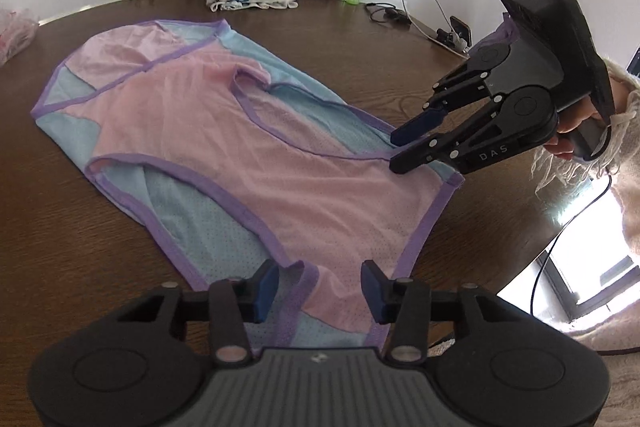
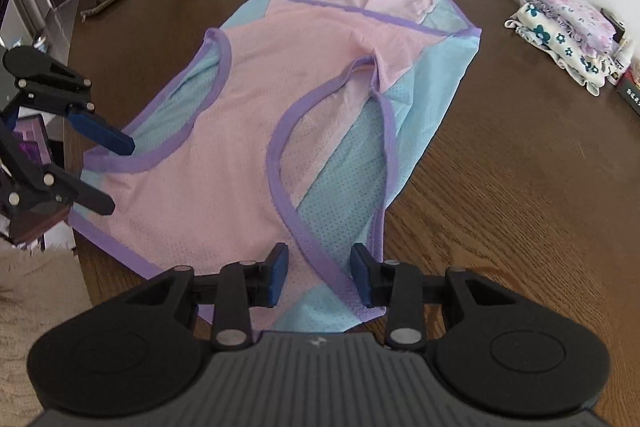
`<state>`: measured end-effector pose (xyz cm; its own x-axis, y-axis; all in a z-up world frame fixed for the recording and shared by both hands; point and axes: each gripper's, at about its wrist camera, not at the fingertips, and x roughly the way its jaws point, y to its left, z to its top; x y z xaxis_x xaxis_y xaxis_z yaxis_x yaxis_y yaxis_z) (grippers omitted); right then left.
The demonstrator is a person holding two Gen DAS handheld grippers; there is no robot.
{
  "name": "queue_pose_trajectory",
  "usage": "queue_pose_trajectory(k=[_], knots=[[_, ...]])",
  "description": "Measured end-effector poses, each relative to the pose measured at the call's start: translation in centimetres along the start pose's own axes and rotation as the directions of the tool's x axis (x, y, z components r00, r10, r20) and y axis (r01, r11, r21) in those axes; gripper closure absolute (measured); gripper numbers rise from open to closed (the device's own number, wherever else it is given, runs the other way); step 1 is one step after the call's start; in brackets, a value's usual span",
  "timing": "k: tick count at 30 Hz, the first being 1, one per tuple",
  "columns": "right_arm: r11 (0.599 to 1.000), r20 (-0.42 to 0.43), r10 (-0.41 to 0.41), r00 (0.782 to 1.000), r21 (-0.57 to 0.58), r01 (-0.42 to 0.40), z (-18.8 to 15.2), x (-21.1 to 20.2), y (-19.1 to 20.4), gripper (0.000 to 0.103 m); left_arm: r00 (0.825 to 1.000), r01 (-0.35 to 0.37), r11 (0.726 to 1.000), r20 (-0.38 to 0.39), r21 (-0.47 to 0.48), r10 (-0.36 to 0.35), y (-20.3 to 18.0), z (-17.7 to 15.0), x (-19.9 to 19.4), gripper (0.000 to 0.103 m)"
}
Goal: Fold clothes
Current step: 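Lower the garment flat onto the table with both grippers, then open both grippers and release the flattened garment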
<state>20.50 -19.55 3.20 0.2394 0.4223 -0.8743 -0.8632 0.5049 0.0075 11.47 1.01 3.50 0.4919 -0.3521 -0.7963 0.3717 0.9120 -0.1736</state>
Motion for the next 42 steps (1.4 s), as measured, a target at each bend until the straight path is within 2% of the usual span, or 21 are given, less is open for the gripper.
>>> queue_pose_trajectory(k=[1,2,3,9,14,17,18,20,23,25,27,28,29,32,37,38,39,41,42], knots=[[1.000,-0.005,0.008,1.000,-0.008,-0.008,-0.2,-0.1,0.0,0.085,1.000,-0.001,1.000,-0.019,0.019,0.001,0.0,0.0,0.3,0.097],[1.000,0.000,0.020,1.000,-0.010,-0.020,-0.5,-0.5,0.1,0.099,1.000,0.005,0.999,-0.029,0.037,-0.004,0.0,0.0,0.3,0.102],[0.999,0.005,0.032,0.999,-0.013,-0.032,-0.8,-0.9,0.1,0.102,1.000,0.007,0.998,-0.022,0.055,-0.006,0.0,-0.2,0.0,0.102],[0.994,0.031,0.106,0.994,-0.028,-0.105,-2.9,-3.2,0.3,0.102,0.996,0.036,0.992,0.075,0.121,-0.045,0.1,-1.4,-3.2,0.102],[0.986,0.042,0.160,0.986,-0.048,-0.158,-4.6,-4.8,0.5,0.102,0.996,0.071,0.974,0.040,0.215,-0.082,-0.8,-3.0,-2.6,0.102],[0.986,0.006,0.156,0.988,-0.066,-0.155,-4.8,-4.0,0.7,0.101,0.999,0.032,0.958,0.012,0.286,-0.037,-1.4,-3.6,-1.7,0.098],[0.986,0.010,0.162,0.987,-0.047,-0.162,-4.7,-3.8,0.6,0.100,0.999,0.035,0.962,0.006,0.272,-0.038,-1.3,-3.5,-1.6,0.092],[0.984,0.024,0.179,0.984,-0.011,-0.179,-4.4,-3.6,0.3,0.093,0.998,0.065,0.972,0.004,0.226,-0.068,-0.8,-3.2,-1.4,0.088],[0.979,0.045,0.198,0.979,0.037,-0.200,-3.8,-3.4,-0.2,0.088,0.997,0.080,0.984,0.000,0.156,-0.081,-0.1,-2.8,-1.0,0.079],[0.979,0.043,0.201,0.979,0.024,-0.202,-3.7,-3.5,-0.1,0.088,0.997,0.073,0.986,0.005,0.148,-0.075,0.1,-2.6,-0.7,0.083],[0.980,0.036,0.200,0.979,-0.003,-0.200,-3.7,-3.8,0.1,0.088,0.997,0.075,0.981,0.015,0.177,-0.079,-0.1,-2.6,-0.7,0.101],[0.980,0.032,0.199,0.979,-0.017,-0.199,-3.7,-3.9,0.2,0.092,0.996,0.083,0.979,0.027,0.188,-0.090,-0.2,-2.6,-1.0,0.102],[0.980,0.029,0.199,0.980,-0.031,-0.198,-3.7,-4.1,0.3,0.102,0.994,0.085,0.976,0.045,0.199,-0.096,-0.3,-2.6,-1.4,0.102],[0.978,0.018,0.197,0.980,-0.072,-0.195,-3.6,-4.5,0.6,0.102,0.992,0.051,0.956,0.100,0.288,-0.083,-1.2,-3.2,-2.9,0.102],[0.972,-0.009,0.192,0.981,-0.135,-0.192,-4.1,-4.6,1.5,0.101,0.995,-0.013,0.880,0.092,0.474,-0.035,-3.4,-5.0,-2.7,0.101],[0.972,-0.034,0.187,0.982,-0.136,-0.190,-4.6,-3.9,1.9,0.101,0.996,-0.020,0.876,0.085,0.482,-0.025,-3.4,-5.2,-2.3,0.095],[0.975,-0.054,0.176,0.983,-0.130,-0.181,-4.7,-3.3,1.9,0.099,0.997,-0.020,0.883,0.079,0.469,-0.019,-3.2,-5.1,-2.1,0.090],[0.983,-0.033,0.163,0.986,-0.082,-0.165,-4.2,-3.1,1.2,0.089,0.995,0.008,0.919,0.089,0.395,-0.047,-1.9,-4.7,-2.5,0.088],[0.986,-0.016,0.158,0.987,-0.053,-0.159,-3.9,-3.1,0.9,0.087,0.992,0.020,0.938,0.108,0.345,-0.061,-1.1,-4.3,-3.0,0.086]])
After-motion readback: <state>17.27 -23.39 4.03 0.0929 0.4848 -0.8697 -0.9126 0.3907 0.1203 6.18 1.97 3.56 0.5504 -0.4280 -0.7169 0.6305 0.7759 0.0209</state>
